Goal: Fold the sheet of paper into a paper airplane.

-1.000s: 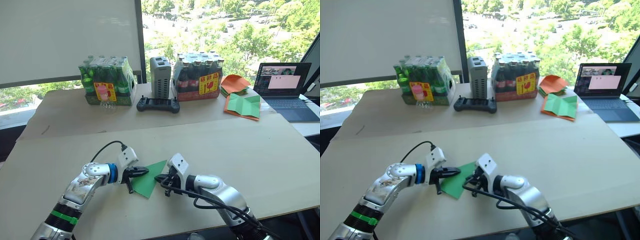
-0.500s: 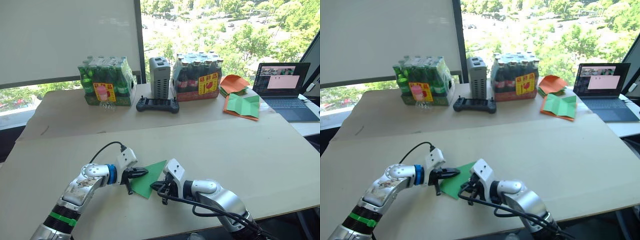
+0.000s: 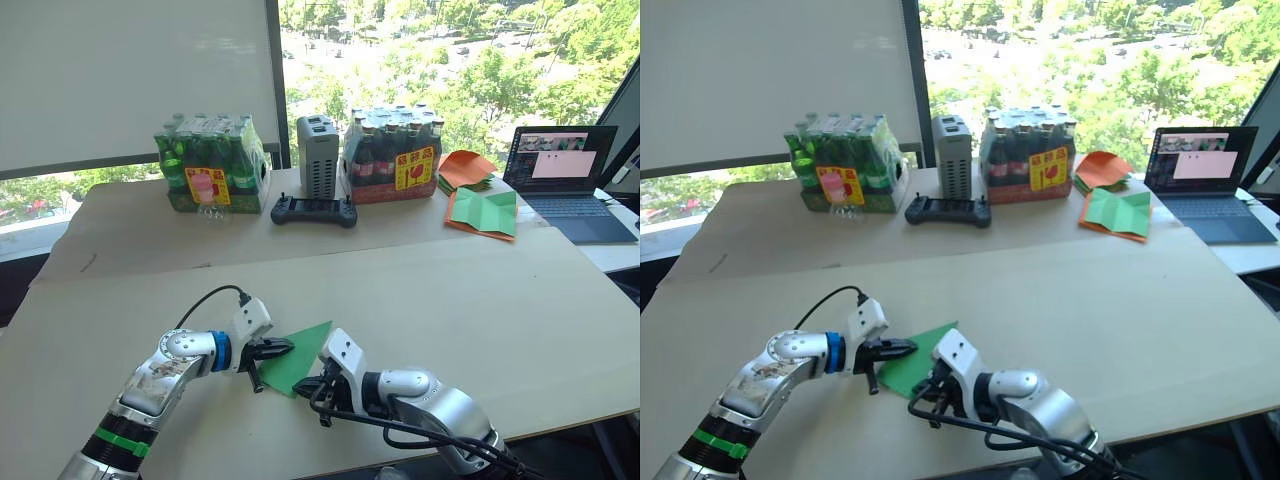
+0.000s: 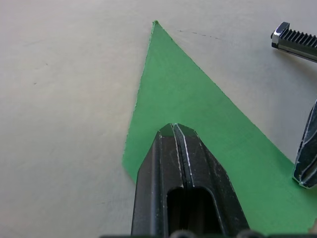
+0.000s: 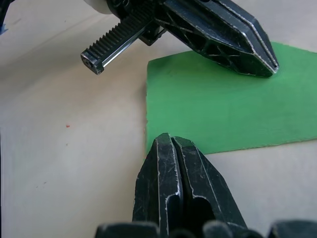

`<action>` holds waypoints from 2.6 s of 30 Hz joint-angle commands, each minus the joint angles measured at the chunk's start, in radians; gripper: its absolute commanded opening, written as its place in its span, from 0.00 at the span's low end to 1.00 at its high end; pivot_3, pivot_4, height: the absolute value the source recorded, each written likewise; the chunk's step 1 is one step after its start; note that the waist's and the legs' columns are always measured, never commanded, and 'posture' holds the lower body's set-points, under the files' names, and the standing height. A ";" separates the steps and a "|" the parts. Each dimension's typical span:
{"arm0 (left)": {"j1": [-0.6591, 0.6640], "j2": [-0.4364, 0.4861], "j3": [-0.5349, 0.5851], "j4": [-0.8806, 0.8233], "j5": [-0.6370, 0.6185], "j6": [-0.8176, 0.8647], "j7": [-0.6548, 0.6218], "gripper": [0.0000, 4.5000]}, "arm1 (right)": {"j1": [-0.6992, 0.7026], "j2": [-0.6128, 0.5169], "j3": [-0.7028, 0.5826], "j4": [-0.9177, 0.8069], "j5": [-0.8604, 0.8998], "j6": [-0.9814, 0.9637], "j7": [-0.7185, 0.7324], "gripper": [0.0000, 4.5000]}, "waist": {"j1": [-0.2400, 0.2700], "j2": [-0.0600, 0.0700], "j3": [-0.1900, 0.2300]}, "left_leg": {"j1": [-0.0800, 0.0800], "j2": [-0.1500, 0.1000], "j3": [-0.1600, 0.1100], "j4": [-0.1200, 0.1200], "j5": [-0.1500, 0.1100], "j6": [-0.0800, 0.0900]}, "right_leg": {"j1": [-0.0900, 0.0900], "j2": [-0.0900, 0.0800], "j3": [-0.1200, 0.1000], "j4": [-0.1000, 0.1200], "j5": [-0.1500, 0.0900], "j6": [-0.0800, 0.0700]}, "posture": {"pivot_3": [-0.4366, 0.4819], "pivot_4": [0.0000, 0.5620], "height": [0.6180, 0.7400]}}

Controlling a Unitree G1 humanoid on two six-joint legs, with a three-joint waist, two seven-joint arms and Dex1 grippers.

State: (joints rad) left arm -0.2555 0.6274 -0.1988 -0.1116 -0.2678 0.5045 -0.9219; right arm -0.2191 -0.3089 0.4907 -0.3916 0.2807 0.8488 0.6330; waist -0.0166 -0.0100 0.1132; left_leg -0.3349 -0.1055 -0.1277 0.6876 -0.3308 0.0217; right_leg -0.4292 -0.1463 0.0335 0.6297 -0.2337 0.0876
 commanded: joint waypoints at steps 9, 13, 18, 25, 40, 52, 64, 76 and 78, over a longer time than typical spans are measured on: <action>0.047 0.031 -0.015 -0.001 0.019 0.045 -0.003 0.01 | 0.006 -0.032 0.055 0.004 0.000 0.035 0.011 0.00 | 0.001 0.000 0.000 | 0.001 0.000 0.000 -0.001 0.000 0.000 | 0.000 0.000 0.000 -0.001 0.000 0.000 | 0.48 0.27 0.96; 0.039 0.028 -0.017 0.010 0.021 0.043 -0.003 0.01 | -0.020 -0.059 -0.017 -0.030 0.030 0.034 0.034 0.00 | 0.003 0.000 0.000 | 0.001 0.000 0.000 -0.001 0.000 0.000 | 0.000 0.000 0.000 -0.001 0.000 0.000 | 0.48 0.27 0.96; 0.026 0.018 -0.011 0.021 0.017 0.033 -0.001 0.01 | -0.033 -0.058 -0.203 -0.148 0.204 -0.012 0.108 0.00 | 0.005 -0.001 0.001 | 0.000 0.000 0.000 -0.001 0.000 0.000 | 0.000 0.000 0.000 -0.002 0.000 0.000 | 0.48 0.27 0.96; -0.014 0.057 0.060 0.024 -0.012 -0.005 -0.033 0.01 | -0.025 -0.102 -0.249 -0.149 0.193 -0.016 0.068 0.00 | 0.005 -0.002 0.003 | -0.001 0.000 0.000 -0.002 0.000 0.000 | 0.000 0.000 0.000 -0.002 0.000 0.000 | 0.48 0.27 0.96; -0.296 0.205 -0.047 0.362 0.189 -0.899 -0.406 0.63 | -0.007 -0.114 -0.295 -0.105 0.177 -0.038 0.023 0.00 | 0.007 -0.004 0.006 | -0.012 -0.001 0.000 -0.001 0.000 -0.001 | -0.011 -0.001 -0.003 -0.002 0.001 -0.001 | 0.48 0.27 0.96; -0.555 0.062 -0.217 0.863 0.243 -1.677 -0.465 0.45 | 0.015 -0.111 -0.297 -0.120 0.170 -0.032 -0.021 0.00 | 0.002 -0.004 0.007 | -0.019 -0.001 -0.004 0.009 0.000 0.000 | -0.011 -0.003 -0.015 -0.001 0.002 -0.002 | 0.48 0.27 0.96; -0.562 0.074 -0.219 0.887 0.361 -1.684 -0.340 0.01 | 0.005 -0.092 -0.321 -0.117 0.175 -0.038 -0.065 0.00 | -0.001 -0.005 0.007 | -0.019 -0.002 -0.006 0.011 0.000 0.000 | -0.010 -0.003 -0.017 0.001 0.002 -0.002 | 0.48 0.27 0.96; -0.194 0.115 -0.047 -0.237 0.497 -0.193 -0.220 0.01 | -0.055 -0.149 -0.424 -0.007 0.049 -0.147 -0.145 0.00 | -0.016 -0.002 0.009 | -0.020 -0.002 -0.007 0.012 0.000 0.000 | -0.012 -0.002 -0.017 0.010 0.002 -0.002 | 0.48 0.27 0.96; -0.181 0.101 -0.062 -0.311 0.525 -0.046 -0.204 0.01 | -0.055 -0.141 -0.418 -0.005 0.047 -0.153 -0.144 0.00 | -0.020 -0.002 0.009 | -0.019 -0.001 -0.006 0.011 0.000 0.000 | -0.011 -0.002 -0.017 0.010 0.002 -0.002 | 0.48 0.27 0.96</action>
State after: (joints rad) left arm -0.4432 0.7331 -0.2705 -0.3597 0.2350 0.3434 -1.1448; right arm -0.2633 -0.4545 0.0781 -0.3779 0.3327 0.7253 0.4896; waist -0.0365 -0.0118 0.1219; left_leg -0.3536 -0.1066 -0.1335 0.6987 -0.3310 0.0219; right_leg -0.4403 -0.1484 0.0167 0.6404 -0.2315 0.0857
